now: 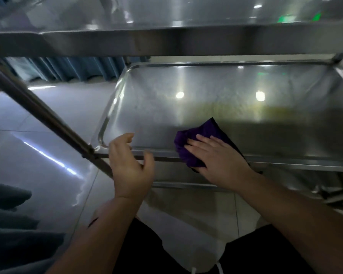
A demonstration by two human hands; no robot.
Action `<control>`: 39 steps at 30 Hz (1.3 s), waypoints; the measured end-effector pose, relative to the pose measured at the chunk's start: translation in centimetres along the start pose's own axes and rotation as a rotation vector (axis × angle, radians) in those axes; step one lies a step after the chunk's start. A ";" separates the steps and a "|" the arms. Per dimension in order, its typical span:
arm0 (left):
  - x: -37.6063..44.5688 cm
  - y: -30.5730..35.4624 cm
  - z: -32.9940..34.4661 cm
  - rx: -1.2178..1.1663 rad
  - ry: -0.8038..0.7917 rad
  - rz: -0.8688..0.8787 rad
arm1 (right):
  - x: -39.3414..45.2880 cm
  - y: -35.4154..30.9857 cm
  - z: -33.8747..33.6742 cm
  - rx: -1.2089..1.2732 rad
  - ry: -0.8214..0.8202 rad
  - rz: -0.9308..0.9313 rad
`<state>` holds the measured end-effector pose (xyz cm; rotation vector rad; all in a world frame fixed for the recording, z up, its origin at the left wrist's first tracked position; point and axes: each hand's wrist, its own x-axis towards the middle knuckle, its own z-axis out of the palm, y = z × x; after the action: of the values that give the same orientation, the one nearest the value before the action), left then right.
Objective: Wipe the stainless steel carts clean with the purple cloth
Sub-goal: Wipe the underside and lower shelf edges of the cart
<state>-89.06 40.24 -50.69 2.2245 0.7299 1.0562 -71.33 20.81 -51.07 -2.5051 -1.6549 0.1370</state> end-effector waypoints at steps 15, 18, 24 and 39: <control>-4.0 10.6 11.0 -0.015 -0.426 0.228 | -15.9 15.3 -2.1 0.012 0.063 0.215; -4.7 12.3 12.4 0.076 -0.525 0.278 | -19.1 18.2 -2.9 0.017 0.056 0.276; -7.1 16.8 16.5 0.212 -0.728 0.510 | -24.5 23.5 -4.7 0.033 0.017 0.419; -7.6 21.7 24.2 0.426 -0.925 0.821 | -27.3 27.3 -5.4 0.148 0.055 0.707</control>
<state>-68.57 13.95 -52.41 3.0565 -0.4456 0.0295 -56.44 -15.21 -50.13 -2.8125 -0.6454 0.2436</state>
